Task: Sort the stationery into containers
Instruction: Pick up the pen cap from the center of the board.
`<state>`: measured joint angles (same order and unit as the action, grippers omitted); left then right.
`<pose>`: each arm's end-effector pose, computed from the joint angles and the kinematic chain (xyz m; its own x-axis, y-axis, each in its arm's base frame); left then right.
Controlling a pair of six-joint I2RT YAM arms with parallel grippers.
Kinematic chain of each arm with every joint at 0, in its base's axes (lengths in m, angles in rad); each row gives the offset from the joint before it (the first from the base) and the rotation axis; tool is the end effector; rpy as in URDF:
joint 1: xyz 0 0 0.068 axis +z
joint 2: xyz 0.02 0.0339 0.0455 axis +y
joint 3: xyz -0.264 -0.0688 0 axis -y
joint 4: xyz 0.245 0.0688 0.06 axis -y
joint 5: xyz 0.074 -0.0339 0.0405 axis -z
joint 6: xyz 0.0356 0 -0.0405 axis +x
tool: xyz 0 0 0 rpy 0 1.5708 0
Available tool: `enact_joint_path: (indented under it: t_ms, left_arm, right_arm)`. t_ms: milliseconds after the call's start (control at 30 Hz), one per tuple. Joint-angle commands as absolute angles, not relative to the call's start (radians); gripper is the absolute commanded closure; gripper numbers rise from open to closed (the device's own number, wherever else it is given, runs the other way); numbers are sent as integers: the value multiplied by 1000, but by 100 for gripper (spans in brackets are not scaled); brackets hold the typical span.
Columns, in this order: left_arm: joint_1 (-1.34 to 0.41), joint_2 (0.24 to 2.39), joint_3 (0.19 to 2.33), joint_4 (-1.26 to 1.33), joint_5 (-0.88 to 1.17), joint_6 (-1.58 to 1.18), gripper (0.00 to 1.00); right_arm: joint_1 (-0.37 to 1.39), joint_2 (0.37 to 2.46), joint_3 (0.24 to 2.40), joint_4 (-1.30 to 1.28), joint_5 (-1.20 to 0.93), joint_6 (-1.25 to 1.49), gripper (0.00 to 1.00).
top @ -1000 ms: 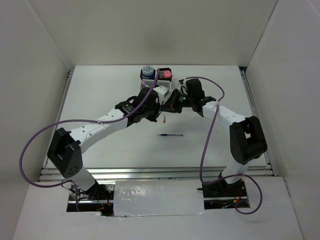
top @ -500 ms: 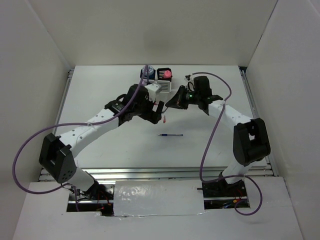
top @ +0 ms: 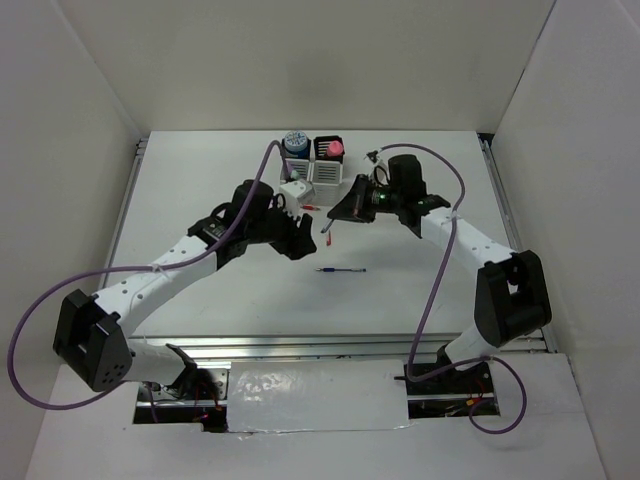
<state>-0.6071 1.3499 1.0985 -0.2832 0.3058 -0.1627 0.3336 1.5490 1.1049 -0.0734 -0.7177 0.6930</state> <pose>0.2462 -0.1841 0.3133 -0.5355 0.1839 -0.8243 0.6790 0.6741 -0.2907 0.3220 0.1364 0.2765 -0.8622 0.2105 -0.4607 -0.3066 0.5071 0.8055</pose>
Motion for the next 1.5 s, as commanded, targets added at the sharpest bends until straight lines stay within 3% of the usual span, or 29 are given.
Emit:
enact_joint_path:
  t_ms: [0,167,467,667,933,967,1067,1133,1267,1333,1467]
  left_arm:
    - [-615,1354,1127,-201,327,-163,36]
    - [-637,1402,1164,-193,275,-166,31]
    - [-650,1465,1215,-199,268,-161,35]
    - [-652,1482,1224,-206,261,-156,46]
    - [-652,1476,1207,-199,268,-160,73]
    - [-652,1474,1206,-202,271,-160,80]
    - [-652,1470,1200,-216,275,-150,93]
    - [-647,1456,1183,-230,278,-143,100]
    - [-583,1389,1115,-233,414,-141,100]
    - [-537,1362,1085,-230,465,-137,100]
    - [-465,1298,1013,-244,576,-109,100]
  right_arm:
    - [364,1505,1114,-61,-727,710,100]
    - [393,1525,1124,-54,-735,742,100]
    - [417,1543,1141,-55,-739,761,100]
    - [425,1545,1138,-52,-739,761,100]
    - [425,1548,1134,-48,-741,758,100]
    - [425,1552,1134,-45,-745,756,96]
    - [417,1557,1149,-60,-738,744,68]
    - [387,1559,1169,-81,-735,715,61]
    - [269,1595,1239,-243,-799,513,60]
    - [204,1658,1285,-355,-865,278,60]
    - [178,1768,1463,-818,-836,-183,62]
